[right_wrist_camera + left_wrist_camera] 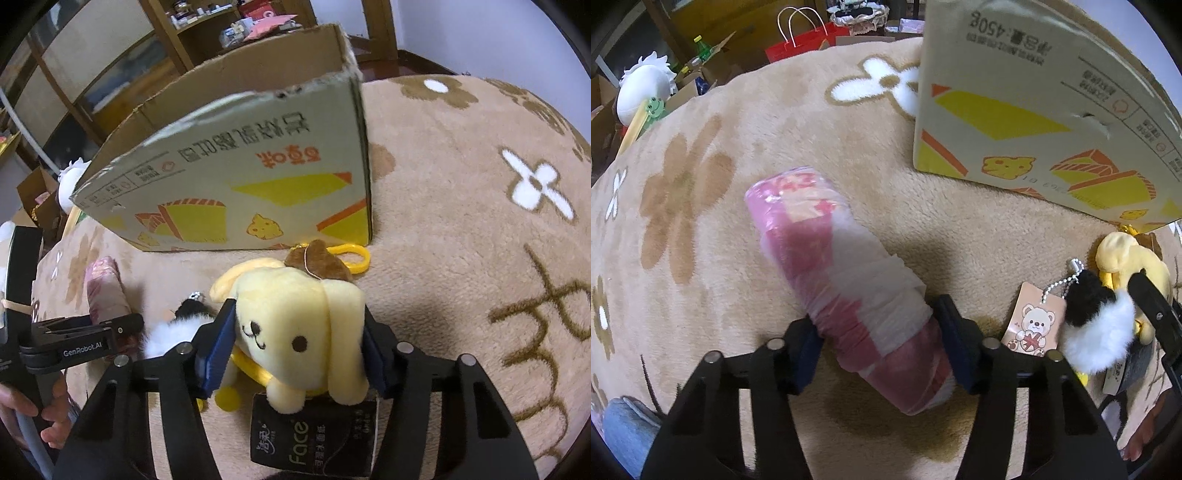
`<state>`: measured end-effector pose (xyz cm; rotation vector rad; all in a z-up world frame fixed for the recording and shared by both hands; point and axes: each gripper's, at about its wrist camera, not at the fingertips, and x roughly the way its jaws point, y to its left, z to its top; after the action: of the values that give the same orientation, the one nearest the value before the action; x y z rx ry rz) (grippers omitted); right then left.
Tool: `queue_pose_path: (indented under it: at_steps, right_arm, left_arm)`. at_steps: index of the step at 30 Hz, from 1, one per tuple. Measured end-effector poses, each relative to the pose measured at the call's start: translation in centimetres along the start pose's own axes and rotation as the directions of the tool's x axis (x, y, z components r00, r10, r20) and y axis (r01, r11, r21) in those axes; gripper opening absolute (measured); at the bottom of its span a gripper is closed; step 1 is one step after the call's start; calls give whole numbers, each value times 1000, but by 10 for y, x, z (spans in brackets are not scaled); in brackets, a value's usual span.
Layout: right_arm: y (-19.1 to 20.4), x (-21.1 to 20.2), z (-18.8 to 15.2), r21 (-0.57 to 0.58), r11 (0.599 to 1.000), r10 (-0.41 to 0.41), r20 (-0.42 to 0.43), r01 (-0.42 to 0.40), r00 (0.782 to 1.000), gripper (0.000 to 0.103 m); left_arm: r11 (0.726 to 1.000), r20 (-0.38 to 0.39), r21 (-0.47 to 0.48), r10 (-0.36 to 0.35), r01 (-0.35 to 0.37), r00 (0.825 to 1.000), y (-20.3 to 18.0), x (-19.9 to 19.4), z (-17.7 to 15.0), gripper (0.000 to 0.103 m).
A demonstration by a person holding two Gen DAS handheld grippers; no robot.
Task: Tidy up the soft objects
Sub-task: 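Grasp the pink wrapped bundle with the left tool while the right tool grasps the yellow plush dog, then lift both held items and carry them over the cardboard box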
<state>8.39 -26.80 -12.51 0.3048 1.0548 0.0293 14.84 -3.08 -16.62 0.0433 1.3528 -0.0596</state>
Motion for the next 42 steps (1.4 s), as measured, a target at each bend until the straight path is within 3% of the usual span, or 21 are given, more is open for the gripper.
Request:
queue_pose_path:
  at_steps: [7,19,25,28,34,38,42]
  right_arm:
    - [2,-21,4,-9,1000,5,57,-4,998,62]
    - [9,-69,-4,-38,999,4,164,2,986,62]
    - [13,-101,-6,-41,999,-7,265,18,964,62]
    - [15,-118,-5,-43,999,-11,307,25,952,62]
    - [24,-148,1,-68,996,-20,389,51,921,62]
    - [30,-164,9,-89,993,-27,437,73,899,62]
    - [34,-172,19,-104,991,-22,467,79,884,62]
  left_arm:
    - [1000,28,-15,-13,14,1000,11,-11,-4,34]
    - [997,159,67,-43,33,986,1,-47,-22,26]
    - [992,330,121,-75,36,941,-7,-94,-36,26]
    - [991,426,135,-75,18,902,-11,-122,-42,26]
    - [986,589,163,-77,-25,804,-16,-170,-48,26]
    - [984,619,175,-82,-35,781,-21,-182,-43,26]
    - [979,630,201,-98,-40,770,-30,-190,-33,26]
